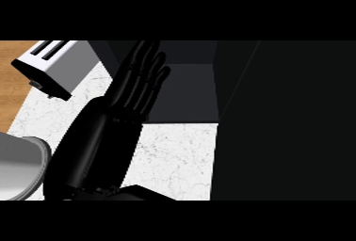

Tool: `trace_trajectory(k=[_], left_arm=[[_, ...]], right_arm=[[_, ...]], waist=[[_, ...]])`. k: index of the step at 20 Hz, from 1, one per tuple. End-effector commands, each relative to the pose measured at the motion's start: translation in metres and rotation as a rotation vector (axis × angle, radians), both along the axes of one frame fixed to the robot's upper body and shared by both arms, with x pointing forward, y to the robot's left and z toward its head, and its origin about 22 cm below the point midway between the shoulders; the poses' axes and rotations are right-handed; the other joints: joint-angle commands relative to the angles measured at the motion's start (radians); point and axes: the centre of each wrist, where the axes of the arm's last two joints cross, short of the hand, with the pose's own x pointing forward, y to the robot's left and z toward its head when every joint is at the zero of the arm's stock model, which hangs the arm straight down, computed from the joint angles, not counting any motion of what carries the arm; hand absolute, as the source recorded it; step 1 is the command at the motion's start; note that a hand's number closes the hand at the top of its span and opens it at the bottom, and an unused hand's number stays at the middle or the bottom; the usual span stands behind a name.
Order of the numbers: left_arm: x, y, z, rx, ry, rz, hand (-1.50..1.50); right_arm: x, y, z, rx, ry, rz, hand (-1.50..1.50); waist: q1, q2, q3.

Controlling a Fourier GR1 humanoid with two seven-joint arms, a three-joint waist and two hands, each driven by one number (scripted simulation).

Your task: Pick up the wine, place it into the cabinet and close the cabinet

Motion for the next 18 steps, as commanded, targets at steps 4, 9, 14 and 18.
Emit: trace_trajectory(k=[4, 9, 14, 18], left_arm=[[-0.009, -0.005, -0.007, 0.015, -0.035, 0.063, -1.50], [-0.016, 0.016, 0.020, 0.010, -0.031, 0.101, -1.50], [-0.022, 0.038, 0.009, 0.022, -0.003, 0.126, -1.50], [0.004, 0.047, 0.013, 0.036, -0.019, 0.180, -1.50]], right_arm=[[-0.038, -0.001, 0.029, 0.028, -0.033, 0.018, -1.50], [-0.042, -0.006, 0.036, 0.037, -0.060, 0.004, -1.50], [-0.046, -0.001, 0.046, 0.044, -0.040, 0.033, -1.50], [-0.040, -0.005, 0.040, 0.040, -0.062, 0.025, -1.50]], waist=[[-0.002, 0.000, 0.000], [-0.002, -0.002, 0.000], [0.002, -0.001, -0.001], [-0.009, 0.002, 0.000]])
